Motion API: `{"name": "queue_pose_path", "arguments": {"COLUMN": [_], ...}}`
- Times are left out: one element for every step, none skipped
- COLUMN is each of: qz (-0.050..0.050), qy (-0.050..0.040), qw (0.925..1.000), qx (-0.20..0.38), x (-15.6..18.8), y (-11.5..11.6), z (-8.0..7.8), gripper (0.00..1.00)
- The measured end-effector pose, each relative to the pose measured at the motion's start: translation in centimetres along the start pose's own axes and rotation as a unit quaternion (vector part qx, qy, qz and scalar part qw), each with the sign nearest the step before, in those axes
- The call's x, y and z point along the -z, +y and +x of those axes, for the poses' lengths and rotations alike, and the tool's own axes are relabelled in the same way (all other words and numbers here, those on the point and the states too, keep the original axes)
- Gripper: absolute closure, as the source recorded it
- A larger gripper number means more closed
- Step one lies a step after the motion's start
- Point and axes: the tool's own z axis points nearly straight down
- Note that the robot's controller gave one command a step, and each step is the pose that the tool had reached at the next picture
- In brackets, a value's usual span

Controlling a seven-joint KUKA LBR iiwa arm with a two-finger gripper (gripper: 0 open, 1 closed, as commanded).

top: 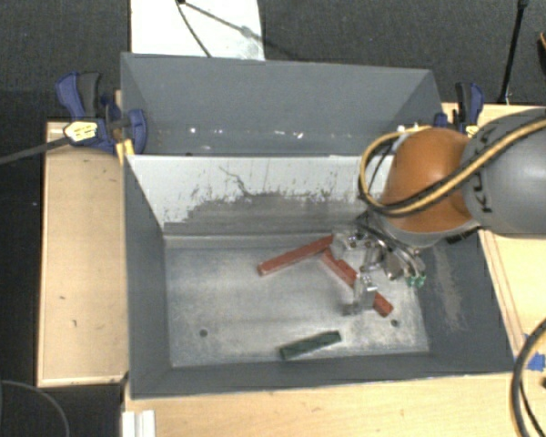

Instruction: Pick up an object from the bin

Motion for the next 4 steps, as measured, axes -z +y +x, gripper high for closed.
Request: {"name": "queue_pose_path", "arguments": {"qz": [0.000, 0.000, 0.000, 0.000], "qy": [-0.0030, 0.0000, -0.0023, 0.0000], "qw": [0.9999, 1.0000, 1.0000, 1.0000], "qx": [0.010, 0.010, 0.008, 0.008], "x": [0.25, 0.00, 0.19, 0.01], "y": [0.00, -0.01, -0.01, -0.01], "z": [-0.21, 0.00, -0.17, 0.00], "gripper": [1.00, 0.00, 1.00, 0.00]}}
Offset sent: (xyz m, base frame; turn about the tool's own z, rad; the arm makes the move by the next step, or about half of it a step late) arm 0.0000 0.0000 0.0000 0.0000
